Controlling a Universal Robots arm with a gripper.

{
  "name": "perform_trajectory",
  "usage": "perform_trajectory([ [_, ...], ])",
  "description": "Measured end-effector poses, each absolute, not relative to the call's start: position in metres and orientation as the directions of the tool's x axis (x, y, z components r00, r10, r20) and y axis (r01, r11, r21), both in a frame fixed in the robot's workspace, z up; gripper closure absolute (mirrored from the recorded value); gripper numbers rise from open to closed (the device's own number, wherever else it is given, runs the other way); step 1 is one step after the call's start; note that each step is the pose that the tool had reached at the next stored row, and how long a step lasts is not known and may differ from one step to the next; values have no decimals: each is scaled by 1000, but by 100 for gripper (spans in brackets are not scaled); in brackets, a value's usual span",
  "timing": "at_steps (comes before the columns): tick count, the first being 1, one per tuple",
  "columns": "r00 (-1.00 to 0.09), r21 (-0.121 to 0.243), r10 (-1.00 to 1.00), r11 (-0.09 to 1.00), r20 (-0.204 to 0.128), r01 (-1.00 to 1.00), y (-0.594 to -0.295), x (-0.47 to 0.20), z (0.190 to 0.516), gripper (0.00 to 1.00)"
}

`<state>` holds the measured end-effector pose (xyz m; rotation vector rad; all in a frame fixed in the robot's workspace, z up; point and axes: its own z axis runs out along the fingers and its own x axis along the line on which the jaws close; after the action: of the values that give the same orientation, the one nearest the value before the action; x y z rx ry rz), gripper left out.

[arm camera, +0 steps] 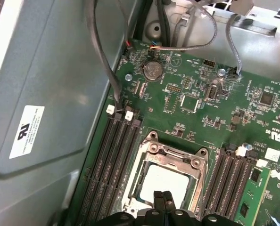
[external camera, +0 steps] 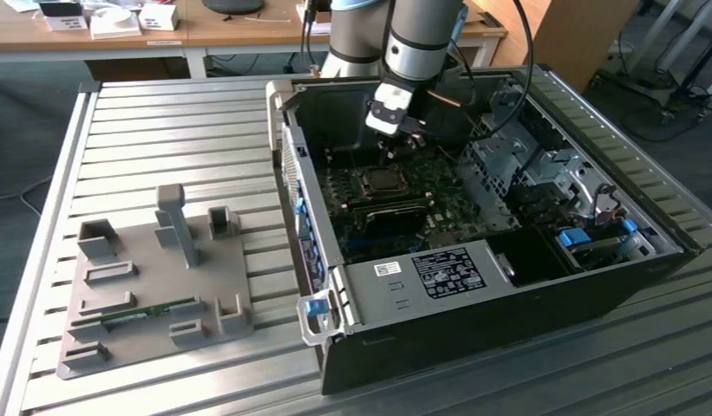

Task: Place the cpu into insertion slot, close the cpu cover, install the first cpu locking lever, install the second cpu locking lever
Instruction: 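Close the cpu cover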

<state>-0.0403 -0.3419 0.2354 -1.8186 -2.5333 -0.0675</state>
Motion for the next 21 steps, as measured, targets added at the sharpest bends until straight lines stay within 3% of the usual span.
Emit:
perform_trajectory([
  [6, -414, 22, 909, 413, 43, 910, -342, -40, 235, 89],
  [14, -424, 22, 905, 424, 43, 906, -342, -40, 235, 89],
  [21, -500, 22, 865, 499, 43, 866, -342, -40, 235, 89],
])
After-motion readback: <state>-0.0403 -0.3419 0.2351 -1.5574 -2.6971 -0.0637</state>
